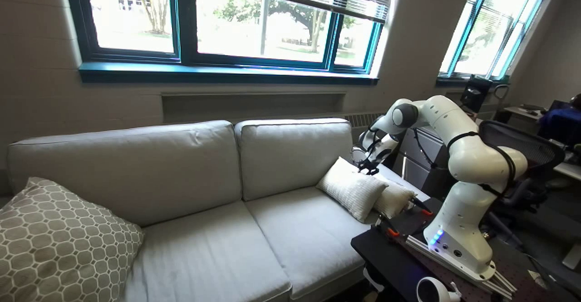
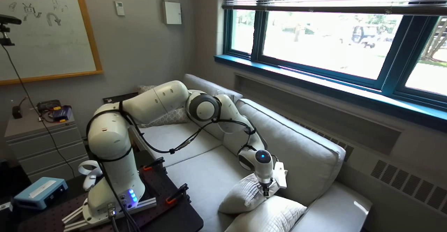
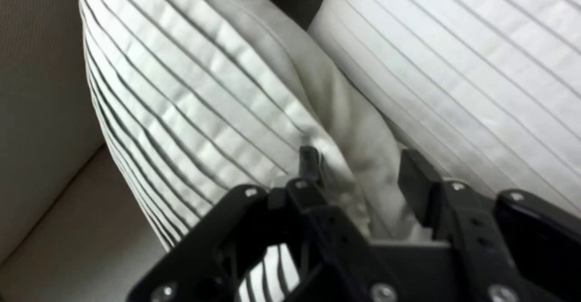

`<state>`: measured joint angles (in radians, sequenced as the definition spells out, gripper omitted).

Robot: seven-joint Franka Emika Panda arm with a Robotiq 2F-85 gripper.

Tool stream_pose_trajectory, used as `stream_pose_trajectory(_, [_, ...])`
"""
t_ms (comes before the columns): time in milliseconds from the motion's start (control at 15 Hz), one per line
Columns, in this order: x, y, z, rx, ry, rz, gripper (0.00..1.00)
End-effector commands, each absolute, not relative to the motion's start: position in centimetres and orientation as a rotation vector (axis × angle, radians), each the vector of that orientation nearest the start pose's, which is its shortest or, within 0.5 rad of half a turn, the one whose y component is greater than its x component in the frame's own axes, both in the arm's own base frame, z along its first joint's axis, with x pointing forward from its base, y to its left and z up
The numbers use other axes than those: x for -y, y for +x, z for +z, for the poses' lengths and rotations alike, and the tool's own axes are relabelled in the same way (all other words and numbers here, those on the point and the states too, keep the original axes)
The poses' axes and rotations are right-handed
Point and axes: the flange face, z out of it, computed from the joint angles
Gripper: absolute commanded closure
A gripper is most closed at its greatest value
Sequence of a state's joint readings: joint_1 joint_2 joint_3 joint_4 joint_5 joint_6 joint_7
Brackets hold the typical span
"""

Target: Arrange the small pillows on the right side of the sofa

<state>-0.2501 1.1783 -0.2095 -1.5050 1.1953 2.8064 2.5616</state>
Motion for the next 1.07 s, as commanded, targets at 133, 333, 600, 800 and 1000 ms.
stream_pose_trajectory(133, [33.1,54.5,-0.8,-2.540,1.241,0.114,0.03])
stream_pose_trajectory(333, [33.2,53.3,-0.3,-2.509,1.260,0.059,0.00])
stream_pose_trajectory(600, [31.4,53.0,1.6,-2.439,1.246,-0.011,0.00])
stream_pose_trajectory(800, [28.8,53.9,4.0,-2.404,1.193,-0.061,0.00])
stream_pose_trajectory(1000, [25.6,55.4,7.0,-2.363,1.156,-0.103,0.00])
